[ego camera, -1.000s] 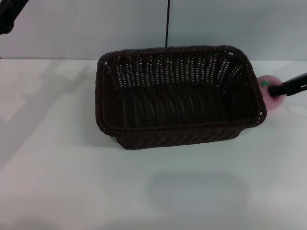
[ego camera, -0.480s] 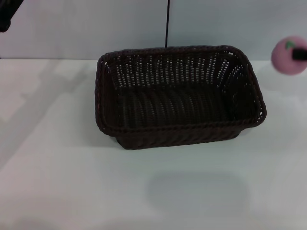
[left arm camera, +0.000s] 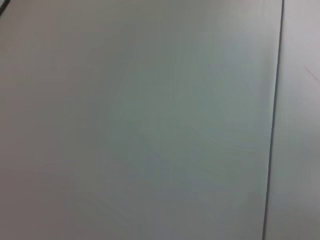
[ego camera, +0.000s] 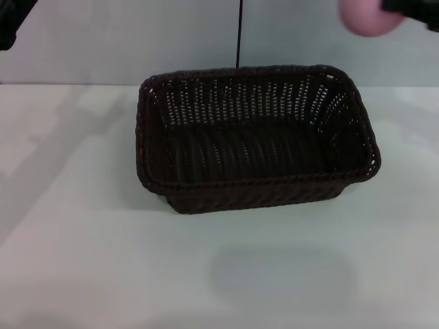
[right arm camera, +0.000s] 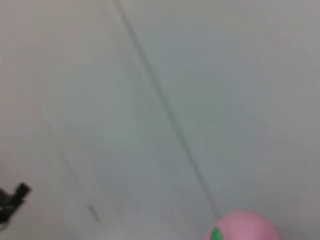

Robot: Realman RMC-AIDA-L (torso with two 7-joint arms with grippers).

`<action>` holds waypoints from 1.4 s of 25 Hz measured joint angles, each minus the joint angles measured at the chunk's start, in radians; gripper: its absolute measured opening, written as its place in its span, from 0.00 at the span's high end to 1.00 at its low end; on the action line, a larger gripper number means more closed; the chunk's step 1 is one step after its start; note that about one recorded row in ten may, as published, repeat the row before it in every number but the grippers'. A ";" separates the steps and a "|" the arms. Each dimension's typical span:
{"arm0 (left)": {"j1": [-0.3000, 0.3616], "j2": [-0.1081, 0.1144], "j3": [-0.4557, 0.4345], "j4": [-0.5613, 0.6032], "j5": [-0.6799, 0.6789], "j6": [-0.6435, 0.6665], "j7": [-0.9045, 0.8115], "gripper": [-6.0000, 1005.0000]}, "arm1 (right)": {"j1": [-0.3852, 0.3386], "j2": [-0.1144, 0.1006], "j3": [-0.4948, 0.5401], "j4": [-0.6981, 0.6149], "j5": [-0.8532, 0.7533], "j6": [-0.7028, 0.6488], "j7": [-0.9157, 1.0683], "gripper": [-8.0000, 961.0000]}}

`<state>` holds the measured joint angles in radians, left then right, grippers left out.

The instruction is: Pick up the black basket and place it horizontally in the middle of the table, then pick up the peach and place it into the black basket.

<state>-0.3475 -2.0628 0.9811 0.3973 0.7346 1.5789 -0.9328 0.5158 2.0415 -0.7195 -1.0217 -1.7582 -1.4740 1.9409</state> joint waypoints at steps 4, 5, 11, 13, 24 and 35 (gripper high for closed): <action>0.001 0.001 -0.003 -0.014 0.000 0.008 0.002 0.15 | 0.077 -0.012 -0.047 0.107 -0.053 -0.017 -0.030 0.95; 0.001 0.001 -0.003 -0.015 0.000 0.008 0.002 0.15 | 0.090 -0.014 -0.061 0.120 -0.076 -0.016 -0.030 0.94; 0.000 0.002 -0.004 -0.020 0.000 0.009 0.007 0.16 | 0.145 -0.011 -0.081 0.163 -0.194 -0.010 -0.023 0.86; 0.000 0.002 -0.004 -0.020 0.000 0.009 0.007 0.16 | 0.146 -0.011 -0.082 0.164 -0.200 -0.010 -0.020 0.83; -0.001 0.002 -0.004 -0.020 0.000 0.007 0.009 0.16 | 0.132 -0.011 -0.075 0.166 -0.201 -0.016 -0.017 0.58; 0.004 0.001 -0.009 -0.033 0.000 0.013 0.009 0.16 | -0.020 0.004 0.023 0.167 0.030 -0.020 -0.166 0.49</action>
<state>-0.3435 -2.0622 0.9722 0.3643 0.7348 1.5916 -0.9239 0.4960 2.0458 -0.6967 -0.8546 -1.7278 -1.4937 1.7753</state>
